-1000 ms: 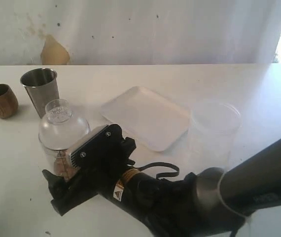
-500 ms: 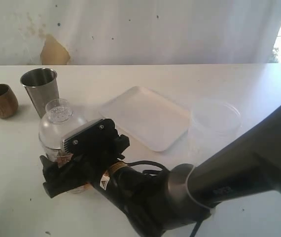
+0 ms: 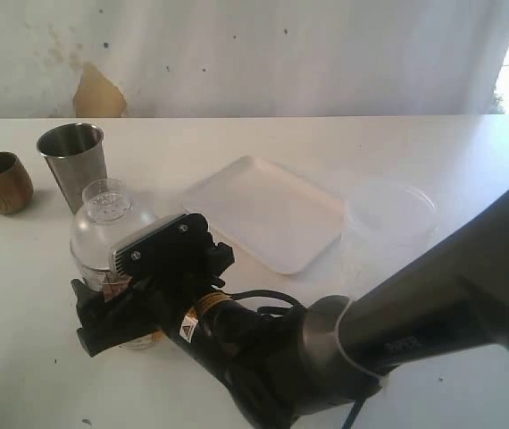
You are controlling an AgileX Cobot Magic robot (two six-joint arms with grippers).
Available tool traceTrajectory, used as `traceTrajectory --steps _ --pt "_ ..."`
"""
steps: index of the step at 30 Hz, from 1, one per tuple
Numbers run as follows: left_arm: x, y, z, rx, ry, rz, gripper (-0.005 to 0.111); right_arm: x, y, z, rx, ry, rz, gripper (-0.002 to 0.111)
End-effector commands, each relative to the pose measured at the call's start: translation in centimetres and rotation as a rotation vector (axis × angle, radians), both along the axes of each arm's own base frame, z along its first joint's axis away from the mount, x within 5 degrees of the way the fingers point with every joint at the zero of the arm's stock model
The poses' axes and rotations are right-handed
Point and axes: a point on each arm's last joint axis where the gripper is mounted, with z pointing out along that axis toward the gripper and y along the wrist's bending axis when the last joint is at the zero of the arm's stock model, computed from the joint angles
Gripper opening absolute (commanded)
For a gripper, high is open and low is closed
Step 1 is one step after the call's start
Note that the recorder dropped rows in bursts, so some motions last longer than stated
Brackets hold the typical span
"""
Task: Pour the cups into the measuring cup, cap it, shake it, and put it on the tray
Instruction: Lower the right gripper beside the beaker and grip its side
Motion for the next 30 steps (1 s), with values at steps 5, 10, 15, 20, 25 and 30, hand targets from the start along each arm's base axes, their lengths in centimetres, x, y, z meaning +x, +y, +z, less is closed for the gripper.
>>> traceTrajectory --steps 5,10,15,20,25,30 --pt "0.0 0.0 -0.1 -0.013 0.001 -0.002 0.000 0.1 0.1 0.2 0.026 -0.001 -0.001 0.105" --pt "0.0 0.0 -0.1 -0.013 0.001 -0.002 0.000 0.2 0.3 -0.6 0.009 0.012 0.001 0.105" --pt "0.0 0.0 -0.1 -0.013 0.001 -0.002 0.000 0.3 0.6 -1.6 -0.014 0.019 0.018 0.105" --pt "0.0 0.0 -0.1 -0.013 0.001 -0.002 0.000 0.4 0.7 -1.0 0.024 -0.030 0.016 0.104" --pt "0.0 0.0 -0.1 -0.013 0.001 -0.002 0.000 0.4 0.7 -0.8 0.034 -0.044 0.016 0.089" --pt "0.0 0.0 -0.1 -0.013 0.001 -0.002 0.000 0.4 0.7 -0.8 0.012 -0.063 0.022 0.037"
